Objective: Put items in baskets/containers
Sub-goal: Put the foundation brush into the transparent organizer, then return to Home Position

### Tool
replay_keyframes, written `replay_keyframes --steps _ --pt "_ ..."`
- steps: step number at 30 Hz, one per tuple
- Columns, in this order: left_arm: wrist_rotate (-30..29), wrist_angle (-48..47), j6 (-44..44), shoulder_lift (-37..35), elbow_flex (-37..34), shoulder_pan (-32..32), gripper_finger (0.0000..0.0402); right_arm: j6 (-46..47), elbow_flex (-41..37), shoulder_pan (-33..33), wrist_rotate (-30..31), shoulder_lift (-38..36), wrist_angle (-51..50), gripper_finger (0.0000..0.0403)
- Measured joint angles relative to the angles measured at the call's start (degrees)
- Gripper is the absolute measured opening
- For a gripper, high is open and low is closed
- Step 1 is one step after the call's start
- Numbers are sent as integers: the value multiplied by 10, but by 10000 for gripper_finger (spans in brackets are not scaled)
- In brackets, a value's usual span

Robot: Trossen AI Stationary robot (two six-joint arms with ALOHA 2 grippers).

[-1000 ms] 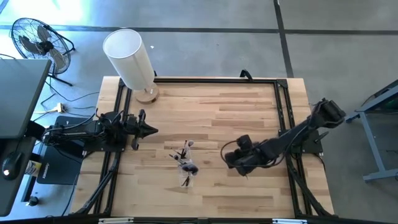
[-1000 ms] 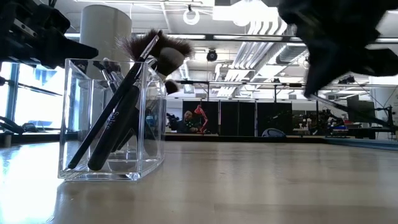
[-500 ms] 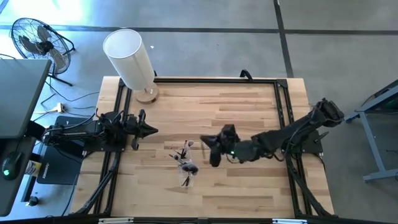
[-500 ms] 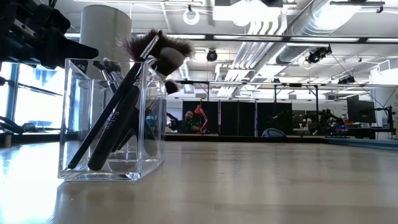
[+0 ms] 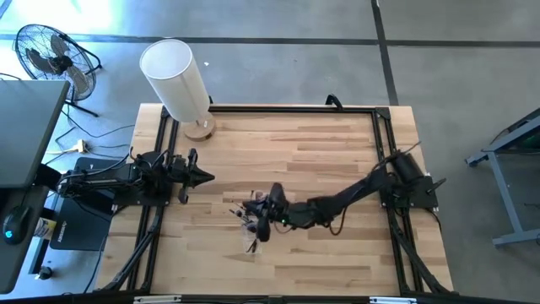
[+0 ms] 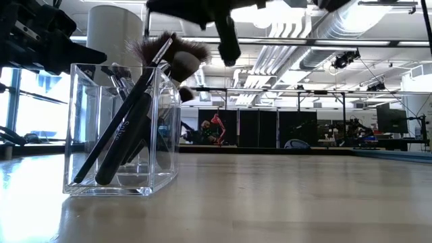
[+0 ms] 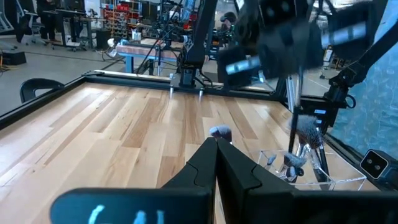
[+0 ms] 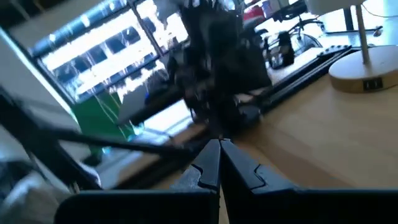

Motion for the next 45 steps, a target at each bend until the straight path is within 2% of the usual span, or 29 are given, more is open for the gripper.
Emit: replay_keyframes --steps 5,11,19,23,28,33,36,40,45 --pt "0 0 0 0 0 0 3 -40 0 10 -16 37 -3 0" --pt "0 0 0 0 0 0 3 -37 0 8 -37 31 -29 9" --pt "2 0 0 0 0 0 3 -40 0 -3 -111 -19 -127 93" --pt "2 0 0 0 0 0 3 -76 1 -12 -144 -39 -137 132" --pt "2 0 0 0 0 0 3 -107 1 -29 -195 -41 -154 161" --pt "2 0 0 0 0 0 3 -95 0 -46 -216 -41 -276 185" --pt "2 0 0 0 0 0 3 -101 0 -55 -233 -41 -293 197" --pt "2 0 0 0 0 0 3 -181 0 -64 -303 -41 -250 206" --pt "1 0 0 0 0 0 3 -267 0 -75 -287 -55 -245 203"
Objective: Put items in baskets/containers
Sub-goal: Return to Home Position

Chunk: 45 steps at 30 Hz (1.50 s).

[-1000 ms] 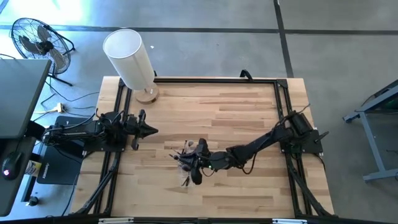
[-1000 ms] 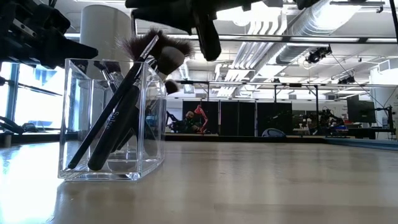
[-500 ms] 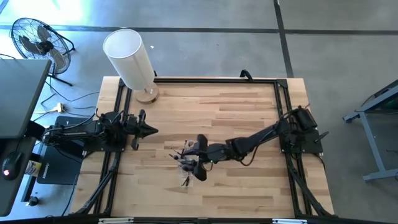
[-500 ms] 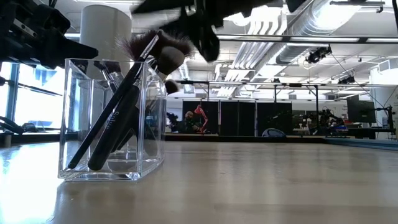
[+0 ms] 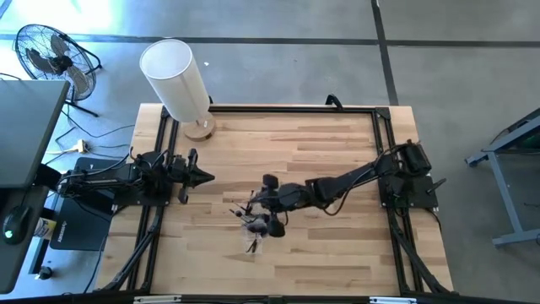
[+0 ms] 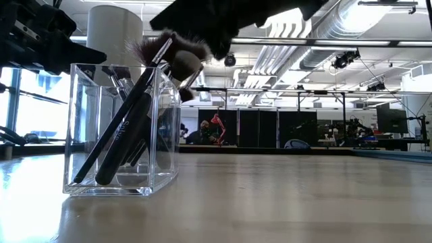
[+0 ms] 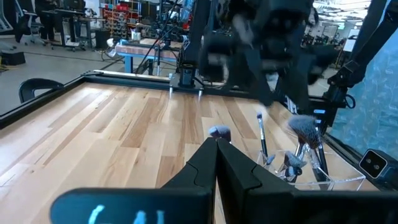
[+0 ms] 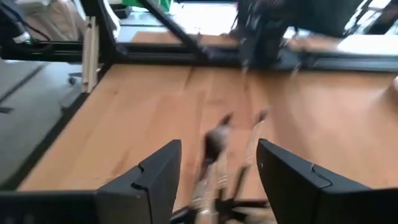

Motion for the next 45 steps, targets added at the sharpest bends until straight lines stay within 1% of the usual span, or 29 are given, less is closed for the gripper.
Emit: replay_keyframes --steps 4,6,8,10,12,14,15,16,20,21,23,25,30,33,39,42,45 --pt "-1 0 0 0 0 0 3 -46 0 -8 7 -44 -22 196" --pt "-2 0 0 0 0 0 3 -40 0 -12 16 -75 -64 189" --pt "-2 0 0 0 0 0 3 -40 0 -19 21 -113 -108 173" --pt "-2 0 0 0 0 0 3 -53 -9 -26 22 -151 -137 142" --pt "-2 0 0 0 0 0 3 -67 -42 -30 19 -192 -148 97" --pt "-1 0 0 0 0 0 3 -73 -95 -34 12 -235 -139 41" --pt "-1 0 0 0 0 0 3 -72 -129 -37 9 -260 -132 21" --pt "-1 0 0 0 0 0 3 -72 -163 -40 8 -285 -125 12" --pt "-1 0 0 0 0 0 3 -67 -303 -61 13 -399 -73 30" --pt "-1 0 0 0 0 0 3 -66 -338 -69 13 -430 -63 30" --pt "-1 0 0 0 0 0 3 -51 -402 -89 9 -492 -49 19" --pt "-1 0 0 0 0 0 3 -26 -460 -115 -7 -554 -37 6" --pt "-1 0 0 0 0 0 3 26 -575 -159 -72 -695 10 4" --pt "-1 0 0 0 0 0 3 29 -618 -164 -95 -765 33 3" --pt "-1 0 0 0 0 0 3 78 -672 -162 -77 -887 30 1" --pt "0 0 0 0 0 0 3 94 -676 -159 -73 -931 -7 1" --pt "0 0 0 0 0 0 3 97 -677 -140 -67 -963 -53 1"
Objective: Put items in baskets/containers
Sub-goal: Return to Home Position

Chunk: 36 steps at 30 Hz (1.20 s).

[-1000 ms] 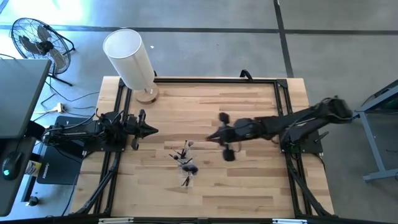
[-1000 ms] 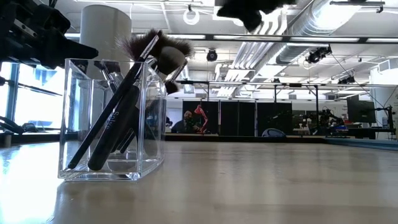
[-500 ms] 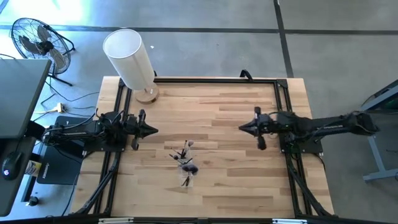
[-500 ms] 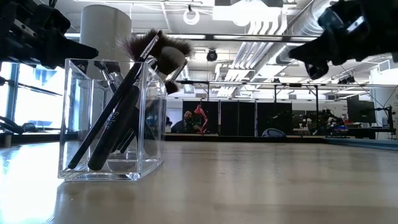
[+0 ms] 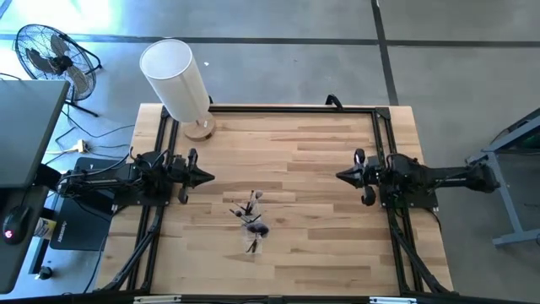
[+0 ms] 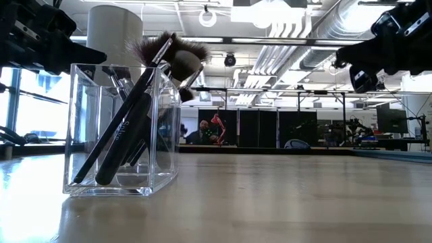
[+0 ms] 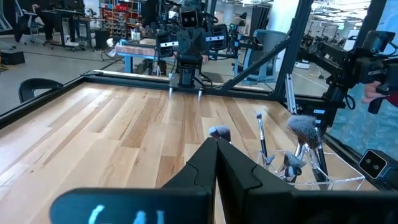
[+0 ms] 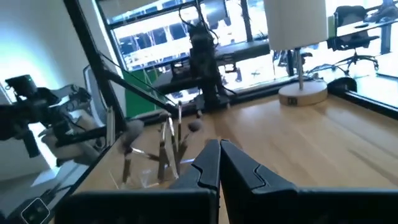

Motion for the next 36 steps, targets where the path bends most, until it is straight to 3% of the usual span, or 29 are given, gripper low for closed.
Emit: replay_keyframes --steps 7,13,36 --pt "0 0 0 0 0 0 3 -39 0 47 94 -63 -94 0" --pt "0 0 0 0 0 0 3 -127 1 50 86 -64 -98 0" --pt "-1 0 0 0 0 0 3 -125 1 50 90 -64 -96 3"
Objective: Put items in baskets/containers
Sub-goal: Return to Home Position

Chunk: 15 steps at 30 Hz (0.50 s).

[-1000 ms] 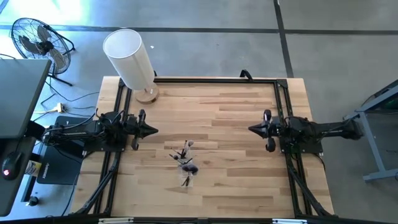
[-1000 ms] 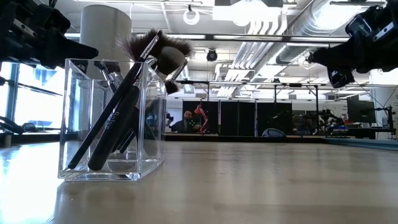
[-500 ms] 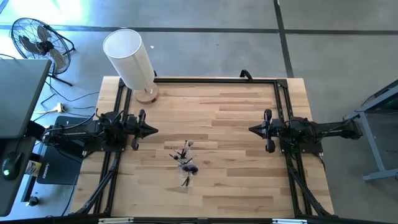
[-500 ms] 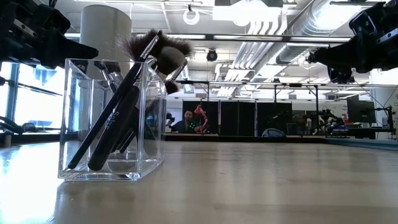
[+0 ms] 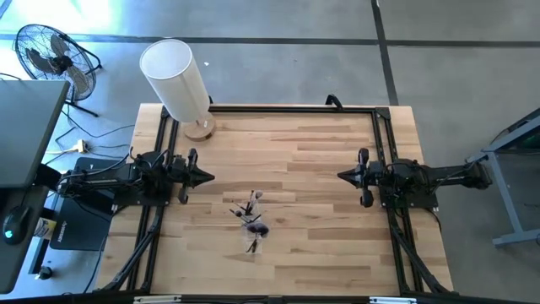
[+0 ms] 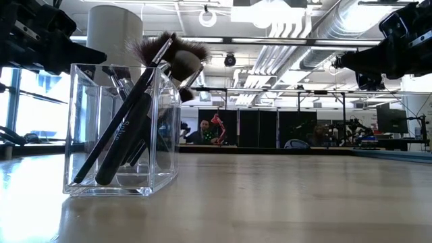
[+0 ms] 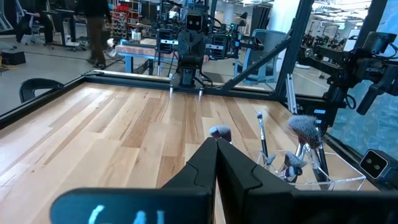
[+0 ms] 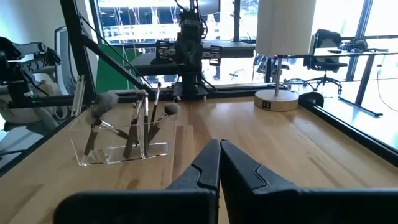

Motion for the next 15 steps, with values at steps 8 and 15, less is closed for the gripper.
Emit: replay_keyframes --steps 8,15 --pt "0 0 0 0 0 0 3 0 0 0 0 0 0 8" --pt "0 0 0 0 0 0 3 0 0 0 0 0 0 3"
